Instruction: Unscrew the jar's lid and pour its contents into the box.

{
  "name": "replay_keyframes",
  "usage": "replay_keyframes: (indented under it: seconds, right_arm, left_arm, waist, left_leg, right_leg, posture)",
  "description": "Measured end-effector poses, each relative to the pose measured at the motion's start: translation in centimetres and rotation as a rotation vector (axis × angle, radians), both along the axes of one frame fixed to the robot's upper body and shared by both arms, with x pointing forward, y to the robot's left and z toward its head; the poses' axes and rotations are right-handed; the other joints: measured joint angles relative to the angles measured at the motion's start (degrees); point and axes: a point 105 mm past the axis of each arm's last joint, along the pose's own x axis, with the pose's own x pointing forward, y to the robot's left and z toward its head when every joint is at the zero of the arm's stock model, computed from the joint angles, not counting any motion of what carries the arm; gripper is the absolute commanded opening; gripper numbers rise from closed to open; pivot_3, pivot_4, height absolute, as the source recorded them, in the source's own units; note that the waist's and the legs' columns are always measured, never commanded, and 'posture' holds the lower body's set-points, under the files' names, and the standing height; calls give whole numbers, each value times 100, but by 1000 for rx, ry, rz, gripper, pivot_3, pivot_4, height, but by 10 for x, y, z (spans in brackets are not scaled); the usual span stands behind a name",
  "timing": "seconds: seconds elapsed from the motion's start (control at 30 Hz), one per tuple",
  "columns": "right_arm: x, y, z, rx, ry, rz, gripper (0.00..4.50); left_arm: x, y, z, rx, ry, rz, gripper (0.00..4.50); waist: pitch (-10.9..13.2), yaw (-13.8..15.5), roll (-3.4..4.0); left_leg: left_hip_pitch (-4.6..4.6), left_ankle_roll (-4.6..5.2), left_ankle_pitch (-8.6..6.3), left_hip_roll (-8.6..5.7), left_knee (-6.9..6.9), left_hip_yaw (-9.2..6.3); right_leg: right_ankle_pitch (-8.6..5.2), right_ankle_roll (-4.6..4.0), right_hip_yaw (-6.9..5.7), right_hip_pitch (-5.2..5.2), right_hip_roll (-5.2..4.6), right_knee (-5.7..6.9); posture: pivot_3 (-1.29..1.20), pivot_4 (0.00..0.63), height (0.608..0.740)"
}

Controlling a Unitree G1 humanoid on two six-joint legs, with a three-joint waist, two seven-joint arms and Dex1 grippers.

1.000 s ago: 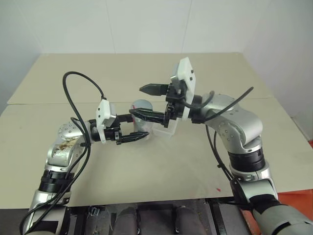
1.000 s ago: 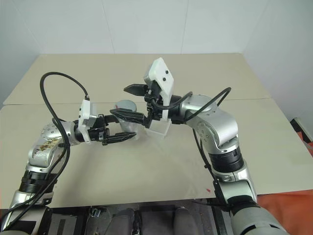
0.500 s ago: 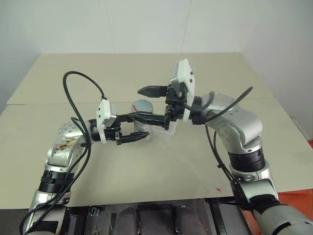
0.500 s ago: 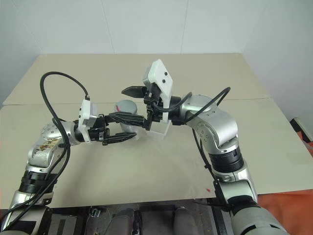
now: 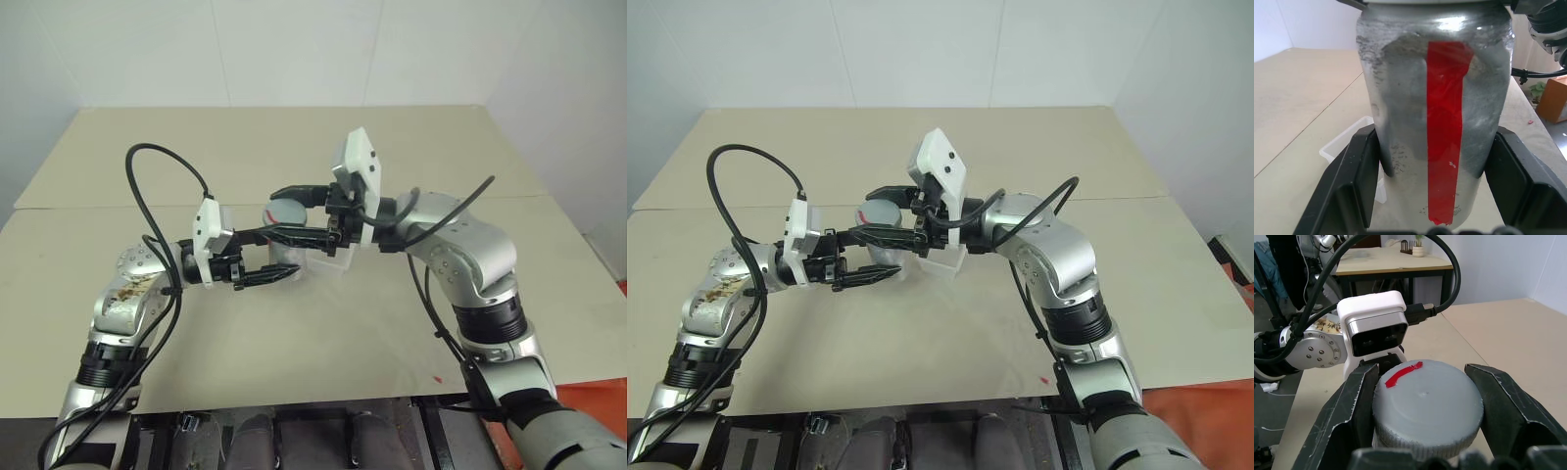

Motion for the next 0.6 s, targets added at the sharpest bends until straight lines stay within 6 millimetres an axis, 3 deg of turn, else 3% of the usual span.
replay_keyframes:
  seconds: [0.6]
  right_arm:
    - [-6, -5, -7, -25, 87, 55, 2774]
  left_arm:
    - [-8, -1, -13, -8, 16, -28, 2783]
  waist:
    - [0, 6, 0]
  left_leg:
    - [0, 0, 0, 0, 1, 0]
  right_leg:
    - [0, 0, 0, 1, -1, 0]
  posture:
    - [0, 150, 740]
